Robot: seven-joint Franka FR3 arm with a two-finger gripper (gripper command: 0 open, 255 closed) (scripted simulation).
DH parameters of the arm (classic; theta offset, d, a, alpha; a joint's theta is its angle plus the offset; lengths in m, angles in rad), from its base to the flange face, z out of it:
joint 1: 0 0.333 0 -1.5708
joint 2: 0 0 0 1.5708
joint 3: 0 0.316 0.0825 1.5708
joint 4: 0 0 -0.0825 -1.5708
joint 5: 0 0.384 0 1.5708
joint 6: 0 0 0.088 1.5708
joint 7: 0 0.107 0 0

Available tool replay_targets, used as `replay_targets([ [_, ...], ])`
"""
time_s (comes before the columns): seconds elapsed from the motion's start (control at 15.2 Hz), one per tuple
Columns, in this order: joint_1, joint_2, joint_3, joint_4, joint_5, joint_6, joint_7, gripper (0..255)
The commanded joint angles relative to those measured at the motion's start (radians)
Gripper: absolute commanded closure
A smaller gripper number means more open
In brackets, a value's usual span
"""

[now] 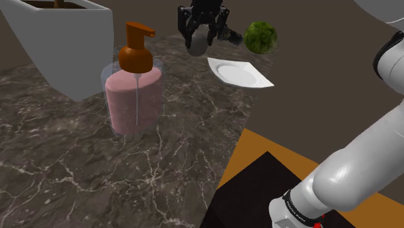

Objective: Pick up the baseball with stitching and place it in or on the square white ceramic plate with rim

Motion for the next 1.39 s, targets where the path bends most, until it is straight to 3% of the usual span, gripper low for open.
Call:
replay_targets([
  [0.0, -0.036, -0.076, -0.041, -0.079, 0.046, 0.030, -0.068, 255],
  [0.4, -0.093, -0.212, -0.163, -0.224, 0.110, 0.083, -0.242, 255],
  [0.99, -0.161, -0.323, -0.346, -0.350, 0.133, 0.133, -0.491, 255],
  [1.32, -0.158, -0.348, -0.348, -0.443, 0.137, 0.201, -0.486, 255],
])
